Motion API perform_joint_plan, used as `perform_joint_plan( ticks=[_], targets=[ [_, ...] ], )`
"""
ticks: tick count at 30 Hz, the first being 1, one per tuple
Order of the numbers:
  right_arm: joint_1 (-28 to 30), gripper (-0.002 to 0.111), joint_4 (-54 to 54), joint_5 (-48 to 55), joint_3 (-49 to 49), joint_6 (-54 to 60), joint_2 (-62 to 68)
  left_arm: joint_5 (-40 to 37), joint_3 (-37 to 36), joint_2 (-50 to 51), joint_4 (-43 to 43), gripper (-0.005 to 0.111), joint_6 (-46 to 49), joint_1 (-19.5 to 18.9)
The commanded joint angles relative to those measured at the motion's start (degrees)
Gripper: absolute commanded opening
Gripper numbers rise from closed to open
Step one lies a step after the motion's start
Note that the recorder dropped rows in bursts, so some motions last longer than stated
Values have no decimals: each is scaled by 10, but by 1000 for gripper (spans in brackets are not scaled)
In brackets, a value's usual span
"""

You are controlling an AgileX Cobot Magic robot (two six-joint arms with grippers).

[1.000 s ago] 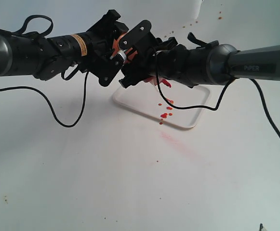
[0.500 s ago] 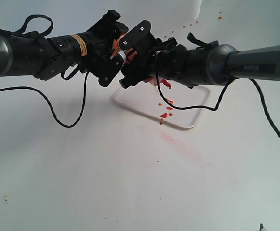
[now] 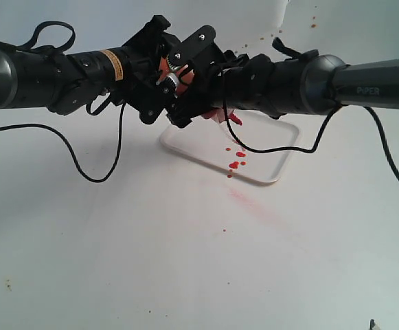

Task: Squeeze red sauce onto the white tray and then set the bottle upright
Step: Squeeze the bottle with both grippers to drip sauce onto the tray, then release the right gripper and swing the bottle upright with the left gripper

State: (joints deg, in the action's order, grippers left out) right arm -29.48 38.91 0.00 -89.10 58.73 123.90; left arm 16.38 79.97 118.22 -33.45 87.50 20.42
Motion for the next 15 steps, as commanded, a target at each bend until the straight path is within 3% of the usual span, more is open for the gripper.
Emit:
perform_joint_plan(
  ticks=[1,5,7,10,15],
  targets=[
    [3,105,-5,61,-4,-3,-38,26,3,-8,20,0,-15,-1],
    [3,105,-11,118,-4,-5,-87,26,3,-8,20,0,-15,-1],
    [3,105,-64,148,-4,-29,-106,26,3,-8,20,0,-15,-1],
    [3,105,-285,199,-4,-197,-129,8,3,-8,20,0,-15,-1],
    [3,103,-635,373,-2,-534,-156,-18,3,-8,20,0,-15,-2]
  ],
)
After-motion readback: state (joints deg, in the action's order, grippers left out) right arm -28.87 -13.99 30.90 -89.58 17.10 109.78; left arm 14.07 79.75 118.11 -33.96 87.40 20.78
